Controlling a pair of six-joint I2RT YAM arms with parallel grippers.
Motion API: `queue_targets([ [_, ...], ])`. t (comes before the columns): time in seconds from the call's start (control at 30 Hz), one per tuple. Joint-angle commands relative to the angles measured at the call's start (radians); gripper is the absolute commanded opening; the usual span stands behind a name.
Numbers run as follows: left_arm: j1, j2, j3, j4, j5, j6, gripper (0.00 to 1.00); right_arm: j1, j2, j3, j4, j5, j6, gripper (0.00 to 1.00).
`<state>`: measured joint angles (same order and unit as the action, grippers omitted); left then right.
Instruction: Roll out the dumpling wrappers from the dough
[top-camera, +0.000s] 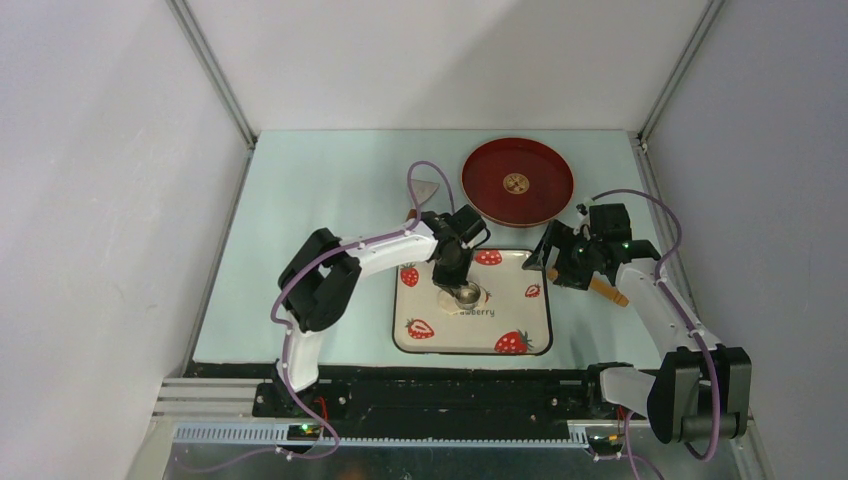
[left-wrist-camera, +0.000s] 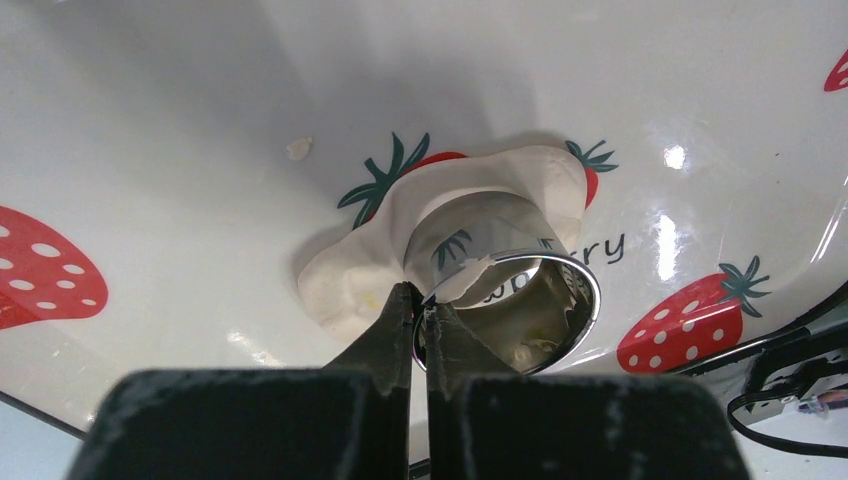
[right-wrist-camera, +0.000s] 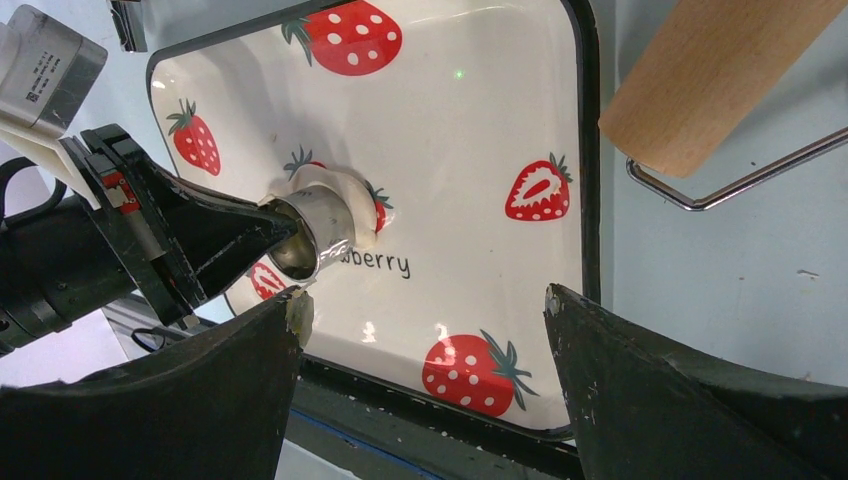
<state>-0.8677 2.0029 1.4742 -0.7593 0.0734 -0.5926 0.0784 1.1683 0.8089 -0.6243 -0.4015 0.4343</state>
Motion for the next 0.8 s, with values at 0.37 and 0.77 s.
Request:
queue_targets([
  [0.37,0.015,-0.055,0.037,0.003,0.014,0.019,0.0,0.021,0.013,0.042,-0.007,0.004,-0.016,0.92],
  [0.77,0.011,-0.079,0.023,0.002,0.008,0.016,0.0,0.036,0.02,0.042,-0.006,0.012,-0.015,0.92],
])
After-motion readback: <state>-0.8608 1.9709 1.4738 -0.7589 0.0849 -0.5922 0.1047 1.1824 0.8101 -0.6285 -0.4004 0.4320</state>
